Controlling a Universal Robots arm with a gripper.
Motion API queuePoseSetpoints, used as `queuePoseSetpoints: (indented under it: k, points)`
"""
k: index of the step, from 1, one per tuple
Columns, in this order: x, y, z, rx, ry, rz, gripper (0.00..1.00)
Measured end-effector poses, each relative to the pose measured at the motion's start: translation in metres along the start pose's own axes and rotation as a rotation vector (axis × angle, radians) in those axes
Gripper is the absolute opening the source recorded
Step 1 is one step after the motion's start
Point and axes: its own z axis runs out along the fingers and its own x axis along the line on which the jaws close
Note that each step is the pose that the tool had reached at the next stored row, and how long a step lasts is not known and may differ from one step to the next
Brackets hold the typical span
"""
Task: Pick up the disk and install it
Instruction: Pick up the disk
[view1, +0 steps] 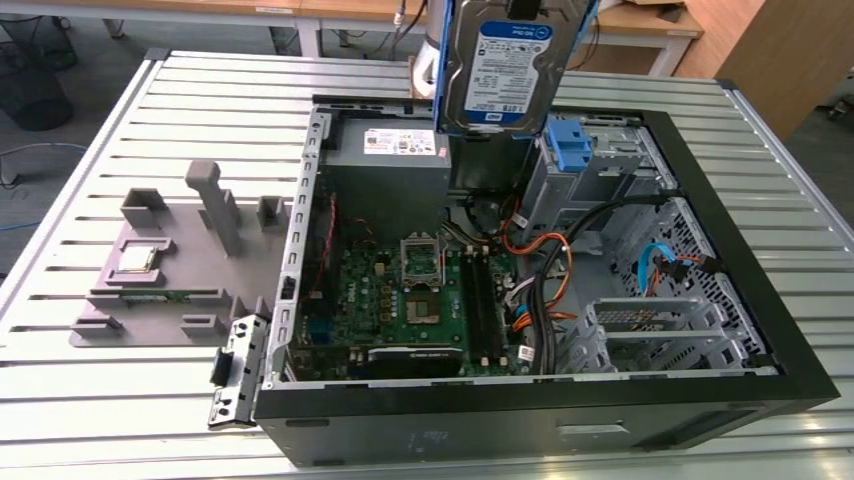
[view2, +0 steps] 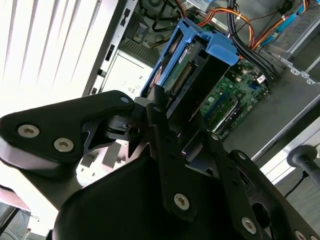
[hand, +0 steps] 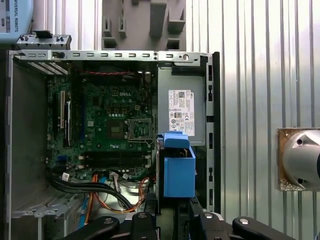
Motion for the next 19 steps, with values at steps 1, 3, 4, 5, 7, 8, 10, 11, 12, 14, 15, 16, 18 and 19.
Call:
queuePoseSetpoints:
  k: [1, 3, 4, 5, 7, 8, 10, 11, 12, 14, 15, 16, 18, 19]
  points:
    - [0.0016, 0.0000, -0.0001, 0.0000, 0.0000, 0.000, 0.35]
    - [0.0050, -0.0001, -0.0003, 0.0000, 0.0001, 0.000, 0.35]
    - [0.0067, -0.0001, -0.0004, 0.0000, 0.0000, 0.000, 0.35]
    - [0.0085, -0.0002, -0.0005, 0.0000, 0.0000, 0.000, 0.35]
    - [0.0121, -0.0002, -0.0007, 0.0000, 0.0000, 0.000, 0.35]
    - [0.0141, -0.0003, -0.0008, 0.0000, 0.0000, 0.000, 0.35]
    - [0.0175, -0.0004, -0.0011, -0.0001, 0.0001, 0.000, 0.35]
    - [0.0192, -0.0004, -0.0012, -0.0001, 0.0001, 0.000, 0.35]
    - [0.0209, -0.0004, -0.0013, 0.0000, 0.0000, 0.000, 0.35]
    - [0.0243, -0.0005, -0.0014, 0.0000, 0.0000, 0.000, 0.35]
    - [0.0262, -0.0005, -0.0016, 0.0000, 0.0000, 0.000, 0.35]
    - [0.0279, -0.0006, -0.0016, 0.0000, 0.0000, 0.000, 0.35]
    - [0.0315, -0.0007, -0.0019, -0.0001, 0.0001, 0.000, 0.35]
    - [0.0334, -0.0007, -0.0020, 0.0000, 0.0001, 0.000, 0.35]
